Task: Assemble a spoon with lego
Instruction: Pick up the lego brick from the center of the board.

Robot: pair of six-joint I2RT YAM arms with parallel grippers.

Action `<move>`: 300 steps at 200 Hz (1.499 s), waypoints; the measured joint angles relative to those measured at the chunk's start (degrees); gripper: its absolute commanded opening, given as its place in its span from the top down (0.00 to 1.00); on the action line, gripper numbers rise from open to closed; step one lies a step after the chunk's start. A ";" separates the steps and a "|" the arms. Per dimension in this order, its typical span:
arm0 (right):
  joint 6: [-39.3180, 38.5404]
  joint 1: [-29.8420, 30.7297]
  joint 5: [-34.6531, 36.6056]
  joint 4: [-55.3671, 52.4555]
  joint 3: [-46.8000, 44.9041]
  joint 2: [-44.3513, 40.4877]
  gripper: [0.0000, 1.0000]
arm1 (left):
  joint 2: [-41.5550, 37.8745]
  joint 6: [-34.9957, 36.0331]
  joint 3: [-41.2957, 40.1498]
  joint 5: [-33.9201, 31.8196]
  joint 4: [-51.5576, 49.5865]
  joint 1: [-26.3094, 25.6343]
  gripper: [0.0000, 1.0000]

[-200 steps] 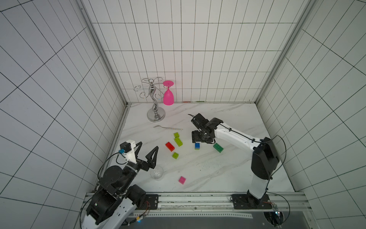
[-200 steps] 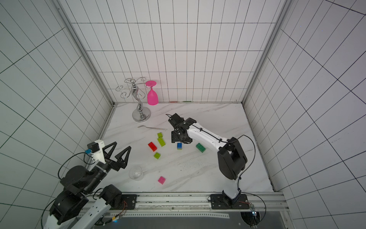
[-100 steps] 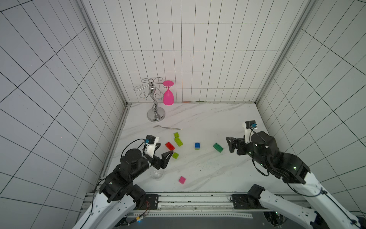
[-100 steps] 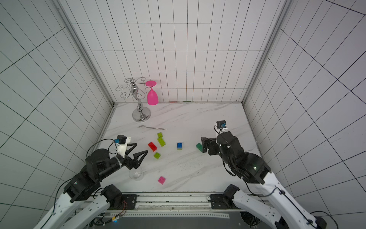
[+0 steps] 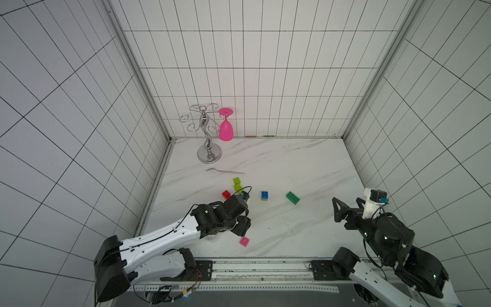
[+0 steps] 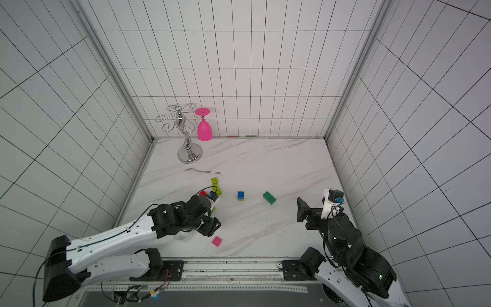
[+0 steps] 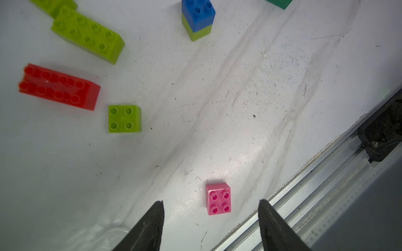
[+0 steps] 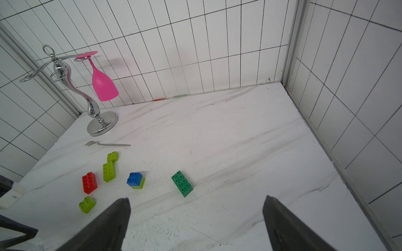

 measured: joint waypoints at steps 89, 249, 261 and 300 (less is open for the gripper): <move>-0.09 0.00 -1.51 0.15 -0.04 -1.36 0.01 | 11.76 -8.96 -4.13 2.56 3.56 -5.97 0.46; -0.09 0.02 -1.55 0.15 -0.04 -1.88 0.01 | 18.18 -9.97 -3.56 1.27 5.07 -8.55 0.64; -0.09 0.02 -1.57 0.15 -0.04 -1.88 0.01 | 18.75 -9.97 -3.26 0.81 4.87 -8.90 0.64; -0.11 0.02 -1.64 0.15 -0.04 -1.99 0.01 | 20.52 -9.94 -1.77 -0.26 3.85 -9.68 0.75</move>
